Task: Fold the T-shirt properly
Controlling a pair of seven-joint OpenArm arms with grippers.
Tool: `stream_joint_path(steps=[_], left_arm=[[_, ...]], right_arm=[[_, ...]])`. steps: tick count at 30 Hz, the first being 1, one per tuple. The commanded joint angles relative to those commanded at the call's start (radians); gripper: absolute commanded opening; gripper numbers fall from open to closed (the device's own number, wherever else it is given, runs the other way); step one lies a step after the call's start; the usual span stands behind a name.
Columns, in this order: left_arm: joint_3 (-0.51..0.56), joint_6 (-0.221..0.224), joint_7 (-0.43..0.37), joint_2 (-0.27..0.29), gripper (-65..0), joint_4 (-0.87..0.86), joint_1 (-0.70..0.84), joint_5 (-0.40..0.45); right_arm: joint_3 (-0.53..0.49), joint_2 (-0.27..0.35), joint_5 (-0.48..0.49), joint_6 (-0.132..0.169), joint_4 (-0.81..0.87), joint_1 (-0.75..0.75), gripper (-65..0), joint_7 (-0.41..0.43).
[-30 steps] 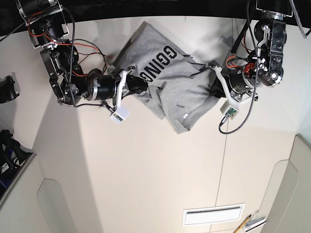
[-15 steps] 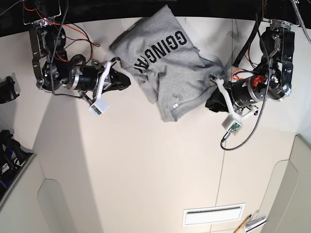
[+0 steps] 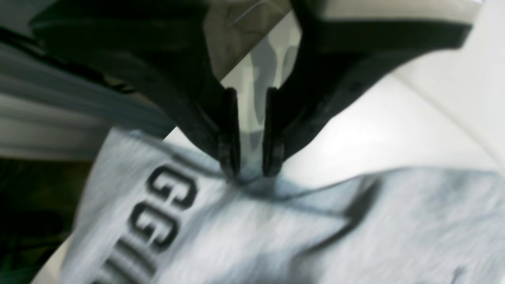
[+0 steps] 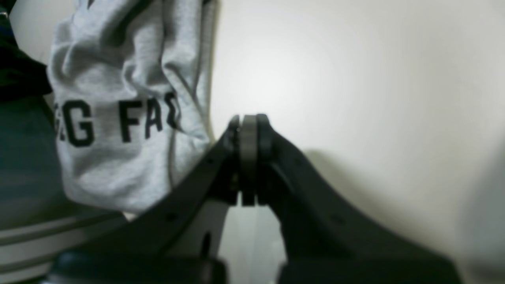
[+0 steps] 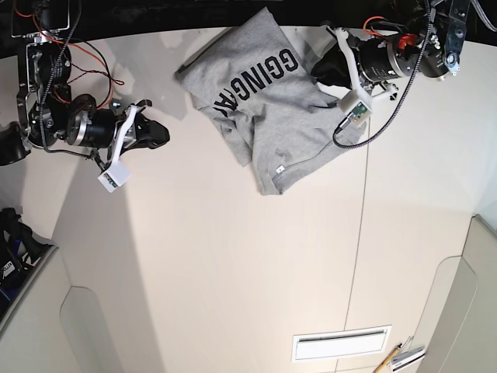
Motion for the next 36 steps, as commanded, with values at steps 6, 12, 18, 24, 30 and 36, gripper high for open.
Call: stream_joint_path(steps=[6, 12, 18, 24, 30, 36], left_arm=[[0.002, 0.000, -0.017, 0.071, -53.8, -0.154, -0.123, 0.006], [0.002, 0.000, -0.016, 0.104, -53.8, -0.357, -0.323, 0.027], [0.002, 0.000, 0.017, 0.103, -53.8, -0.422, -0.417, 0.042], [0.002, 0.000, 0.133, 0.082, -53.9, -0.377, -0.407, -0.018], [-0.027, 0.000, 0.129, -0.074, -53.9, -0.164, -0.240, -0.102], [-0.126, 0.000, 0.135, -0.124, -53.9, -0.006, 0.005, -0.105]], right_arm=[[0.000, -0.049, 0.003, -0.001, 0.000, -0.046, -65.0, 0.000], [0.000, -0.077, 0.004, -0.001, 0.000, -0.081, -65.0, -0.001], [0.000, -0.119, 0.007, -0.001, 0.000, -0.109, -65.0, 0.000], [0.012, -0.125, 0.003, -0.001, 0.000, -0.112, -65.0, -0.006], [0.013, -0.019, 0.055, 0.000, 0.001, -0.134, -65.0, -0.052], [0.013, 0.113, 0.107, 0.011, 0.003, -0.185, -65.0, -0.084]])
